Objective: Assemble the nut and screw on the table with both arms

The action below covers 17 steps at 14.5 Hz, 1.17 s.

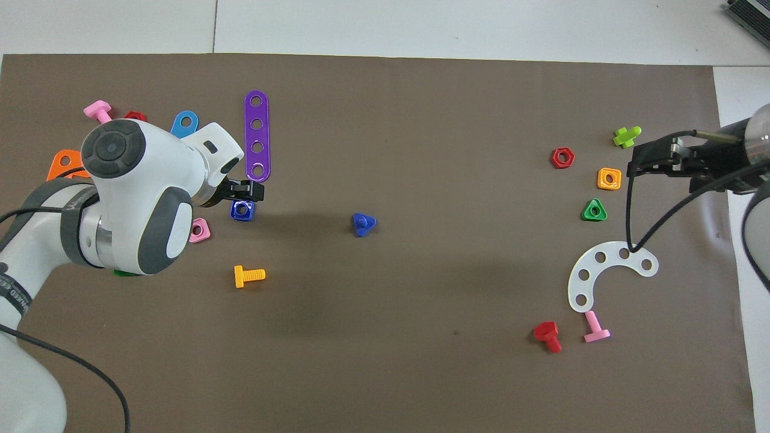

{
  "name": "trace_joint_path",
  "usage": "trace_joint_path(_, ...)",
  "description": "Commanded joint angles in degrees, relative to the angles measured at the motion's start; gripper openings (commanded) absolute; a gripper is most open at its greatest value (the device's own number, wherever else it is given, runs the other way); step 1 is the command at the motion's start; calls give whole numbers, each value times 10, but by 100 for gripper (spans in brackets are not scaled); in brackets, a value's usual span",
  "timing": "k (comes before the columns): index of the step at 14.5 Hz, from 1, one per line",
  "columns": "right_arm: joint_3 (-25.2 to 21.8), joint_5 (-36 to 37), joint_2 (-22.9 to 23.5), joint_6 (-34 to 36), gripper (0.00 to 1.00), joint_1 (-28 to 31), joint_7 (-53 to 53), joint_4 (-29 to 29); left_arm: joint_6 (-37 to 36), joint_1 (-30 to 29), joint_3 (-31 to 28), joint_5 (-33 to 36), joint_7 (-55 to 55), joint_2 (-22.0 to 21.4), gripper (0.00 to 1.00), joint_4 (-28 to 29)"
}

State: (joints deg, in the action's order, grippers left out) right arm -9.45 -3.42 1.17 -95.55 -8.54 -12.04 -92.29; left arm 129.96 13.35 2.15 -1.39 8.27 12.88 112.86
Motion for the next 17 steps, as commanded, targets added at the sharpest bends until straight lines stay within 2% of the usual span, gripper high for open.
trace_joint_path(1, 8, -3, 0, 71, 100, 42, 66, 46, 58, 11, -9, 3, 8, 16, 91, 39)
trace_joint_path(4, 10, 3, -1, 83, 100, 48, 95, 48, 61, 10, -9, 11, 3, 25, 89, 36)
trace_joint_path(7, 15, 39, -11, 80, 100, 17, 94, 34, 68, 11, -8, 19, 0, 37, 87, 39)
trace_joint_path(10, 16, 33, -13, 78, 100, 26, 89, 31, 76, 11, -8, 21, -12, 43, 84, 41)
trace_joint_path(12, 42, 32, -13, 83, 100, 49, 88, 31, 76, 8, -8, 21, -22, 43, 81, 47)
trace_joint_path(17, 59, 32, -17, 82, 100, 69, 86, 21, 77, 4, -8, 21, -40, 43, 79, 47)
